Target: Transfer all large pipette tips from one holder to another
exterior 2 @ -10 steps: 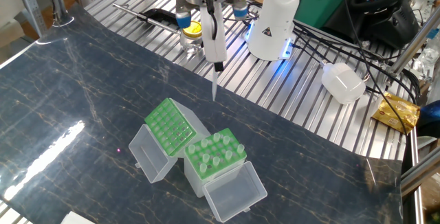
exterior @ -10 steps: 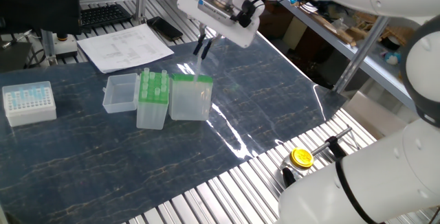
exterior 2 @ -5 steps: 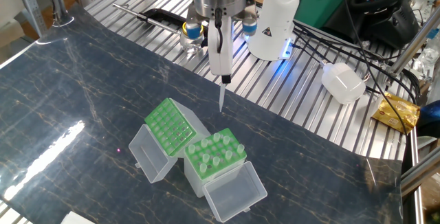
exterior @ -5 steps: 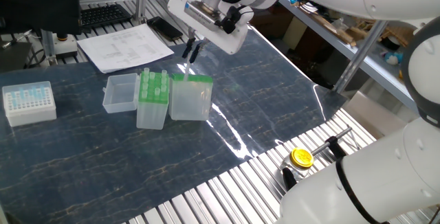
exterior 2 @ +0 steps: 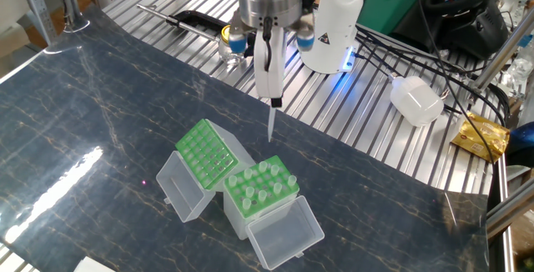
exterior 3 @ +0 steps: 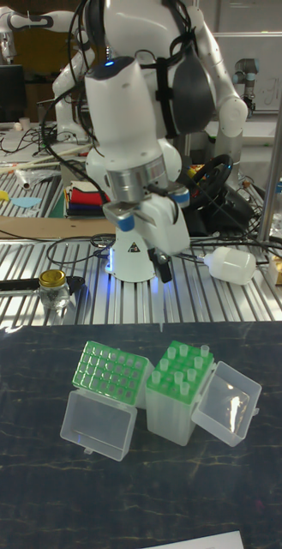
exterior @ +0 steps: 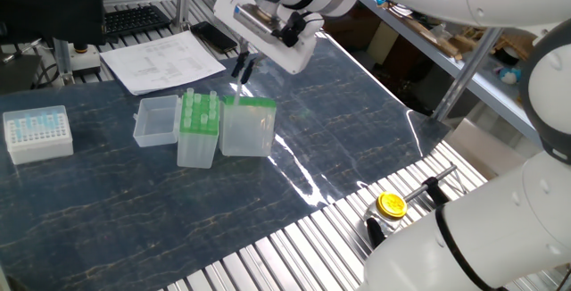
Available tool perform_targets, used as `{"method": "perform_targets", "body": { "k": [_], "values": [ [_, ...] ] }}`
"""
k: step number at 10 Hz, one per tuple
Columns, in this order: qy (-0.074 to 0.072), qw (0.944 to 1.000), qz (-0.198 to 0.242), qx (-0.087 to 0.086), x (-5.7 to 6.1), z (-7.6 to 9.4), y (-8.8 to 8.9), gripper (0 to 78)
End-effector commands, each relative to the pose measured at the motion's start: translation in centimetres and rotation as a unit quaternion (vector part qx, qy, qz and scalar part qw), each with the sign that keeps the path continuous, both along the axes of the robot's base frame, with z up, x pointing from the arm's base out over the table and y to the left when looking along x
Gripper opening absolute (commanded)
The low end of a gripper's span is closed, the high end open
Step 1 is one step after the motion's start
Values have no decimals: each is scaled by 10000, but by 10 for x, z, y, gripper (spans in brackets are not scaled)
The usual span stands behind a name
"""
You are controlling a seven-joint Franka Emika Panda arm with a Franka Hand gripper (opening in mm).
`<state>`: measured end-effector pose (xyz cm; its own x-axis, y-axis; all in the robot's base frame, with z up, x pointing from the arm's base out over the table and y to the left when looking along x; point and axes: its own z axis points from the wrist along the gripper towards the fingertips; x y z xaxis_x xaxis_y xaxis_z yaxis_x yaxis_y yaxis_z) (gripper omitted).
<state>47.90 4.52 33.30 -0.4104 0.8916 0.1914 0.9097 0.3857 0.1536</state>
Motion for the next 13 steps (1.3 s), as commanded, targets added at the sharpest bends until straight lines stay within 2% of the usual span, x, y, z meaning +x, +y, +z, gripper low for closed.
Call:
{"method": "perform_targets", "body": {
  "k": [1,3,5,8,9,11,13],
  "values": [
    [-7,10000,-92,8,4,-6,6,11],
    [24,10000,-32,10,5,-7,7,11],
    [26,10000,-11,-88,5,-7,7,11],
    [60,9993,350,-99,5,-7,7,11],
    [143,9974,678,-210,5,-7,7,11],
    [85,9928,1175,-234,5,-7,7,11],
    [68,9917,1263,-239,5,-7,7,11]
  ]
}}
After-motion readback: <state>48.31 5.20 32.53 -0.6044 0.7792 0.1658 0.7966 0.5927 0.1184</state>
